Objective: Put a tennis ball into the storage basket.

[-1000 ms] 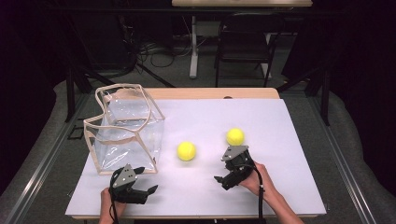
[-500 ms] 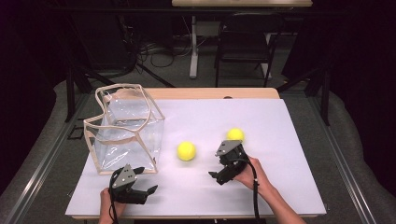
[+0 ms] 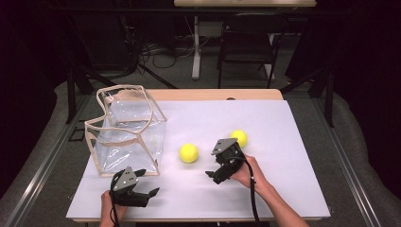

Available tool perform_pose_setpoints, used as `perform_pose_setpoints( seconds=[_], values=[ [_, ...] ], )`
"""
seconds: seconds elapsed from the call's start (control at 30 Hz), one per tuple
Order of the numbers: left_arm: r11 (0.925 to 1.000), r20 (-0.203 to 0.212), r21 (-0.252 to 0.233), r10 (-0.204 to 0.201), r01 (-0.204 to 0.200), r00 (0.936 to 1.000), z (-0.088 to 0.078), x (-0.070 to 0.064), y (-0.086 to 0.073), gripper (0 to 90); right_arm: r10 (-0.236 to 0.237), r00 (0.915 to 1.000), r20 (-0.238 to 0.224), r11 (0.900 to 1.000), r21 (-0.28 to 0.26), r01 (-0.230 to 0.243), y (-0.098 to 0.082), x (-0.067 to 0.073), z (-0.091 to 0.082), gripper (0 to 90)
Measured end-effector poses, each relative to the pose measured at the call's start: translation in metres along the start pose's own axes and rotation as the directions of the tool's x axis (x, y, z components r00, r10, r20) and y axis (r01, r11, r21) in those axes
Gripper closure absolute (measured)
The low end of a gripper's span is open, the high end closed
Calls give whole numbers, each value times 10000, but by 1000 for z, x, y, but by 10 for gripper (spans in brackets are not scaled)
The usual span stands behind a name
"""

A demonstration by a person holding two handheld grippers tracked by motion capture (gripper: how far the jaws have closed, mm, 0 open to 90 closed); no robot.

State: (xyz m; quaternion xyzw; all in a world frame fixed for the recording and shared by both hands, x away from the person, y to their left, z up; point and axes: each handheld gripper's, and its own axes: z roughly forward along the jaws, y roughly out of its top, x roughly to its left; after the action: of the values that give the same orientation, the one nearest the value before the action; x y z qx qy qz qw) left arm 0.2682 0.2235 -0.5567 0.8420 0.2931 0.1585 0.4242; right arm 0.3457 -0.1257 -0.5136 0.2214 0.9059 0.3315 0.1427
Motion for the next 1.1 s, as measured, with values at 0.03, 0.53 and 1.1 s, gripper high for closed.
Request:
perform_pose_setpoints(
  seconds=[0.03, 0.53, 1.1],
  values=[
    [10000, 3, 18, 32, -32, 10000, 0, 0, 0, 162, -1, 10000, -30, 10000, -24, 1, 1, 0, 1, 0],
    [10000, -2, 34, 11, -11, 10000, 0, 0, 0, 162, -209, 9993, -310, 9997, 121, 213, 19, -3, 16, 0],
    [10000, 6, 25, 4, -4, 10000, 0, 0, 0, 162, -288, 9972, -684, 9995, 141, 299, 38, -6, 31, 0]
  ],
)
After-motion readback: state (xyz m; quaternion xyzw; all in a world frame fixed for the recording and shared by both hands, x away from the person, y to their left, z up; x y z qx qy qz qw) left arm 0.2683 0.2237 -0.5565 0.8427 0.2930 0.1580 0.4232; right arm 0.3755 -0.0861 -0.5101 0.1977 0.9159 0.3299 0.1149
